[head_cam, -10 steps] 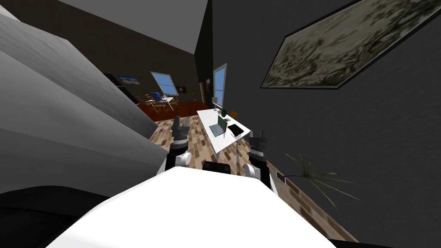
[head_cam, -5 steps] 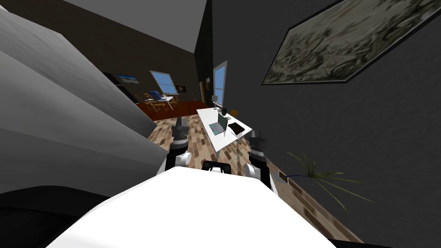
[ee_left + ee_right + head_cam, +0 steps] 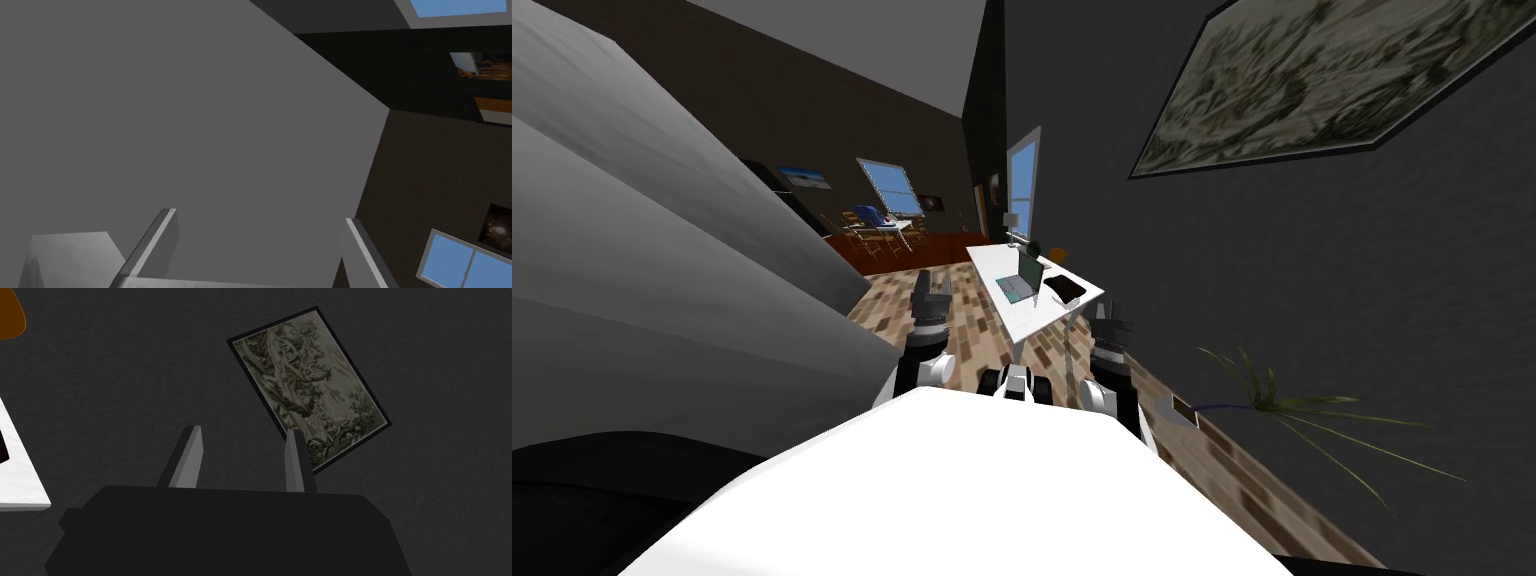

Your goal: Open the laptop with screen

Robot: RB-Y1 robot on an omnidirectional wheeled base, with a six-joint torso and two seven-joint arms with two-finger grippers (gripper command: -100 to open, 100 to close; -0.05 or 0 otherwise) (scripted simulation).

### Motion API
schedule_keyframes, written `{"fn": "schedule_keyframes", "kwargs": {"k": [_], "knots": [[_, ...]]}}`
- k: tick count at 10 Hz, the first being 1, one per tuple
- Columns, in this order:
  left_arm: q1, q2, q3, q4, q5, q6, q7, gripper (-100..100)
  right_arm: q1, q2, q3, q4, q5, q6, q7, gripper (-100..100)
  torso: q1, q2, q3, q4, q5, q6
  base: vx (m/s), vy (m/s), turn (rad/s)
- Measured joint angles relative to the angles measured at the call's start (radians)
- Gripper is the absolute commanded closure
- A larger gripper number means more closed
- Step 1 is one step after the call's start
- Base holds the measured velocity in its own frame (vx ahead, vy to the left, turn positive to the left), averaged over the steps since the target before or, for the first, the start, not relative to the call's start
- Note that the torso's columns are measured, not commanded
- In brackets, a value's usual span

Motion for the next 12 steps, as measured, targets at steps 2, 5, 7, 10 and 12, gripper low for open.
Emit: {"fn": "schedule_keyframes", "kwargs": {"k": [2, 5, 7, 10, 12], "knots": [[0.002, 0.051, 0.011, 0.004, 0.002, 0.019, -0.005, -100, 0.000, 0.000, 0.000, 0.000, 0.000, 0.000, 0.000, 0, -0.002, 0.013, -0.023, 0.013, -0.001, 0.000, -0.069, -0.079, -0.014], [0.008, 0.123, 0.051, 0.010, 0.015, 0.074, -0.010, -100, 0.000, 0.000, 0.000, 0.000, 0.000, 0.000, 0.000, 0, -0.002, 0.009, -0.027, 0.013, -0.001, 0.000, -0.040, -0.145, -0.024], [0.007, 0.158, 0.085, 0.029, 0.024, 0.120, -0.017, -100, 0.000, 0.000, 0.000, 0.000, 0.000, 0.000, 0.000, 0, -0.001, 0.012, -0.025, 0.014, 0.000, 0.000, -0.041, -0.187, -0.034], [0.023, 0.190, 0.130, 0.047, 0.034, 0.193, -0.036, -100, 0.000, 0.000, 0.000, 0.000, 0.000, 0.000, 0.000, 0, -0.001, 0.011, -0.026, 0.013, 0.000, 0.000, -0.011, -0.201, -0.027], [0.029, 0.204, 0.156, 0.044, 0.043, 0.234, -0.039, -100, 0.000, 0.000, 0.000, 0.000, 0.000, 0.000, 0.000, 0, 0.002, 0.011, -0.026, 0.014, 0.001, 0.000, -0.015, -0.170, -0.035]]}}
